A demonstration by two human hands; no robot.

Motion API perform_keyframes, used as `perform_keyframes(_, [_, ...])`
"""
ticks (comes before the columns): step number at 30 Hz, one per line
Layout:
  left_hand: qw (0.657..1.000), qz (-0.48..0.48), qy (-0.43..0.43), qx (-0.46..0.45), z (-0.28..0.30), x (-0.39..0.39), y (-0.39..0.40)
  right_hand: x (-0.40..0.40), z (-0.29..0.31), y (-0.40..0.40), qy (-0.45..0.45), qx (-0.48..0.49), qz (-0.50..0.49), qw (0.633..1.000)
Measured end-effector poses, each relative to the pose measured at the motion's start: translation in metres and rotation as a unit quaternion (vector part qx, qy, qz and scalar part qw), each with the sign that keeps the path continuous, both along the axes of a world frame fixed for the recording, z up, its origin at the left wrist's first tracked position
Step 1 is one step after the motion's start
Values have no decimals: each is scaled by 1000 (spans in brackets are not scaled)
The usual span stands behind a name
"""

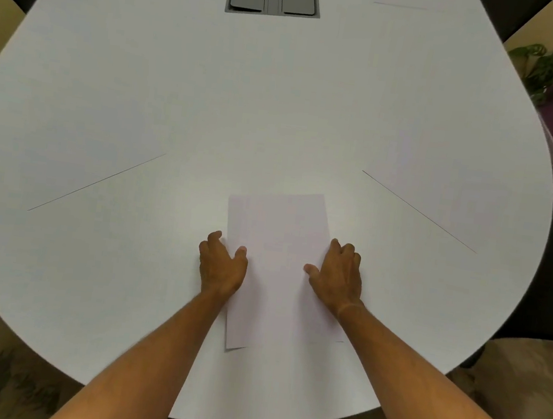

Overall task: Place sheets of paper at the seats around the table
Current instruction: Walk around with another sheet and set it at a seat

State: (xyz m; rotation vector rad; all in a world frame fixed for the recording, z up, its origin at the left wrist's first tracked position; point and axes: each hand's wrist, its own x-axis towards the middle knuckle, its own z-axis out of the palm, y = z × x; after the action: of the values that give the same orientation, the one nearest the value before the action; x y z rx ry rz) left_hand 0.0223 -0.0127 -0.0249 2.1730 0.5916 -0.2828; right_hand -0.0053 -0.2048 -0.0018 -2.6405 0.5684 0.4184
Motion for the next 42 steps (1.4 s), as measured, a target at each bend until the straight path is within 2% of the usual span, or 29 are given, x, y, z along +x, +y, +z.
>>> perform_keyframes(5, [1000,18,0,-23,-2,4,9,0,-2,-4,-11,16,4,1000])
perform_keyframes(10, [997,31,-16,-71,-5,2,13,5,-8,-16,-35,98,-44,994])
perform_keyframes(19, [992,30,-40,-113,-2,-3,19,25,-14,-33,-43,253,-208,944])
perform_keyframes(22, [993,42,-38,-106,-1,-2,20,25,-12,-37,-50,280,-228,931])
perform_keyframes(31, [988,76,-42,-129,18,6,31,28,8,-47,-74,372,-214,900])
perform_keyframes(42, [963,128,-90,-218,86,15,64,54,80,-35,-106,469,-140,865])
